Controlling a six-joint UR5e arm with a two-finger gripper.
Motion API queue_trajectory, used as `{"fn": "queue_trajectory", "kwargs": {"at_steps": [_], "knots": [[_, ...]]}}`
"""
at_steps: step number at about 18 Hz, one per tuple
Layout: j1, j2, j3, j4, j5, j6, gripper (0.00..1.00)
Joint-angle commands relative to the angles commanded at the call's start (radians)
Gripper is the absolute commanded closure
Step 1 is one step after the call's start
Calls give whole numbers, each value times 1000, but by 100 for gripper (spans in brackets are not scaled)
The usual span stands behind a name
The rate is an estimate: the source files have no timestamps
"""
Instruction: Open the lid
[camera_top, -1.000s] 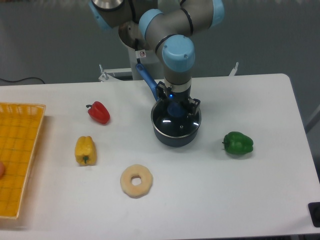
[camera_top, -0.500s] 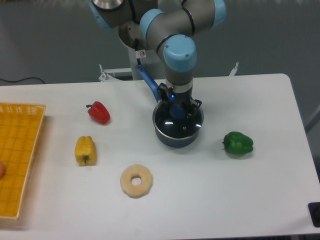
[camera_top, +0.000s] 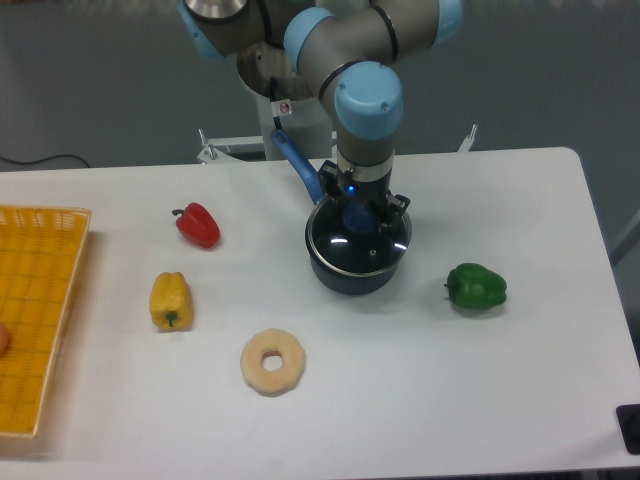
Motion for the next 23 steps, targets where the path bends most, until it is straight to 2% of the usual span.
{"fn": "queue_trajectory", "kwargs": {"at_steps": [8, 21, 23], "knots": [[-2, -87, 153, 8, -14, 5, 49], [12, -202, 272, 58, -11, 2, 49], [20, -216, 282, 92, -12, 0, 49]]}}
